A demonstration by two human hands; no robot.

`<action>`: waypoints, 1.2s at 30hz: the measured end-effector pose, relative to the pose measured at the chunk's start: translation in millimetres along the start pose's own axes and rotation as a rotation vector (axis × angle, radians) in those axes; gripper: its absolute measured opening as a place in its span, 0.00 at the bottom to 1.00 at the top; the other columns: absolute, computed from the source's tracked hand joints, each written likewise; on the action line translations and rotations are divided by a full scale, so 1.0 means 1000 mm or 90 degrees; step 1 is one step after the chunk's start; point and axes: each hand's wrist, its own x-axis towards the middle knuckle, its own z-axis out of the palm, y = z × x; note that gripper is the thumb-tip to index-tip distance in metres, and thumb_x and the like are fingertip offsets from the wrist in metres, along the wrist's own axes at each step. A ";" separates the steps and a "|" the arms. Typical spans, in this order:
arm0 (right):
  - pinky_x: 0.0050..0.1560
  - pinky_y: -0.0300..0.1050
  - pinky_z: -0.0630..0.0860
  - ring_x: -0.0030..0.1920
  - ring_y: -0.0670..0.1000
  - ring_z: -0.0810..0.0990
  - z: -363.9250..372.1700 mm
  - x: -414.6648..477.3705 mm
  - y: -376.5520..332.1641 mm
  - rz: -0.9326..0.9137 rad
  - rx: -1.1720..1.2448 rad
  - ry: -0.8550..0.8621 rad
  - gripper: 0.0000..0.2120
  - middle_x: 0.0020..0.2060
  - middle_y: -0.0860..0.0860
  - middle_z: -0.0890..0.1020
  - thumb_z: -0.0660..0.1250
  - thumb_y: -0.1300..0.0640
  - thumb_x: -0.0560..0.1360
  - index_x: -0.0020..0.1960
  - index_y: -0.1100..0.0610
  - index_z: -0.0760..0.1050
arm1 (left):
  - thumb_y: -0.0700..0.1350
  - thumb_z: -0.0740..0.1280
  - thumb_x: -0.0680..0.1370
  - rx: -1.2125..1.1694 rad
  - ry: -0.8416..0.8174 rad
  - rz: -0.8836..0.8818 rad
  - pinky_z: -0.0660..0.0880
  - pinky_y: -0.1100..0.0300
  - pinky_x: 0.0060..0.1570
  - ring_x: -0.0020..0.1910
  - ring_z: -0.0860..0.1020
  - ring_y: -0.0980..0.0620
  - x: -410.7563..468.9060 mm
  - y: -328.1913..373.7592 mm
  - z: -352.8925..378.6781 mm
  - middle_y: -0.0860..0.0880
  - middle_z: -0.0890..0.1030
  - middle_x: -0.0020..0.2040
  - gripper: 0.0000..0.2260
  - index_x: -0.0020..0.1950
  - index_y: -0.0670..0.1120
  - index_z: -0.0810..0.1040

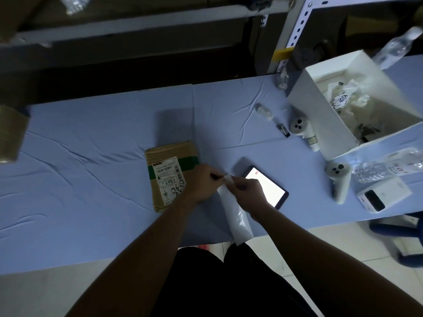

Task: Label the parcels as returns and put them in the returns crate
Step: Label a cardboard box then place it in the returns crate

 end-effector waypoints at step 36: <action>0.55 0.47 0.76 0.58 0.55 0.79 0.041 0.012 -0.015 0.010 -0.211 0.181 0.23 0.60 0.55 0.80 0.73 0.58 0.74 0.67 0.57 0.73 | 0.27 0.65 0.77 -0.615 0.184 -0.211 0.80 0.62 0.45 0.50 0.84 0.53 -0.034 -0.008 -0.085 0.51 0.86 0.47 0.14 0.53 0.44 0.80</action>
